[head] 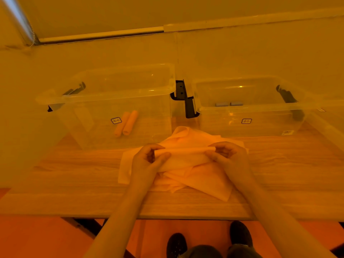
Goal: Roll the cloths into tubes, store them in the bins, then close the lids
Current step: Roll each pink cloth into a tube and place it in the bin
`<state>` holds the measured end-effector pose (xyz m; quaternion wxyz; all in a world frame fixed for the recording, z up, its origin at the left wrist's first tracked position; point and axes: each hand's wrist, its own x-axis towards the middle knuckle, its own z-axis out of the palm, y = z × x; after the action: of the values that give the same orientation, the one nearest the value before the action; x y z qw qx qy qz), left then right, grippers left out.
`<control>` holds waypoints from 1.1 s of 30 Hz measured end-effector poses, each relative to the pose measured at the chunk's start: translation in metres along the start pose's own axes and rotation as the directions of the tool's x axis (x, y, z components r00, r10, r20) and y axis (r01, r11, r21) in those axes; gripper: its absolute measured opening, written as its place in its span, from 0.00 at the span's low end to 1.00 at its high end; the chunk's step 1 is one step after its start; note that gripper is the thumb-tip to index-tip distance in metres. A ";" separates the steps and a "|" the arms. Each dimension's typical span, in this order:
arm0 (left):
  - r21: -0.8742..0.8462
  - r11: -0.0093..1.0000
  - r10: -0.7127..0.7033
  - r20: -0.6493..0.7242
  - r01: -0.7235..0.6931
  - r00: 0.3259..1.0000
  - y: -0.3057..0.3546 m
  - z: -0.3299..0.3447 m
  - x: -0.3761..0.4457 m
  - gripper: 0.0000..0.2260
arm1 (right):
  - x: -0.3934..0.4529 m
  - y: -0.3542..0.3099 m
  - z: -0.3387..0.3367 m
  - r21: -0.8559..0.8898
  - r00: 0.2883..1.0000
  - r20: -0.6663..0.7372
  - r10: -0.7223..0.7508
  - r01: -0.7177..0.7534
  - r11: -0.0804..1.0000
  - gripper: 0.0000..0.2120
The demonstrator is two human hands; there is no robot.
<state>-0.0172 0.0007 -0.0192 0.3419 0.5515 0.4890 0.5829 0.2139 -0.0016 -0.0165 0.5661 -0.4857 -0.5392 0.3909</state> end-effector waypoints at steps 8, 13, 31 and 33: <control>0.066 0.998 0.005 0.014 -0.006 1.000 0.001 0.000 -0.002 0.15 | 0.001 0.002 -0.004 0.076 1.000 -0.021 -0.020 0.022 0.997 0.11; 0.073 0.997 -0.008 0.019 0.007 1.000 0.002 -0.001 -0.003 0.15 | 0.001 0.001 -0.003 0.080 0.999 -0.037 0.002 0.001 0.997 0.08; 0.164 0.981 0.091 0.057 -0.099 0.994 0.007 0.001 -0.007 0.13 | 0.001 0.003 0.000 0.021 0.995 0.002 -0.098 0.098 0.995 0.05; 0.173 0.979 0.100 0.033 -0.104 0.994 0.006 0.001 -0.006 0.11 | 0.000 0.002 0.001 0.008 0.996 0.012 -0.091 0.091 0.996 0.06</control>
<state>-0.0143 -0.0061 -0.0153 0.2679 0.6109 0.5050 0.5477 0.2135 -0.0006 -0.0180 0.5819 -0.4562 -0.5628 0.3696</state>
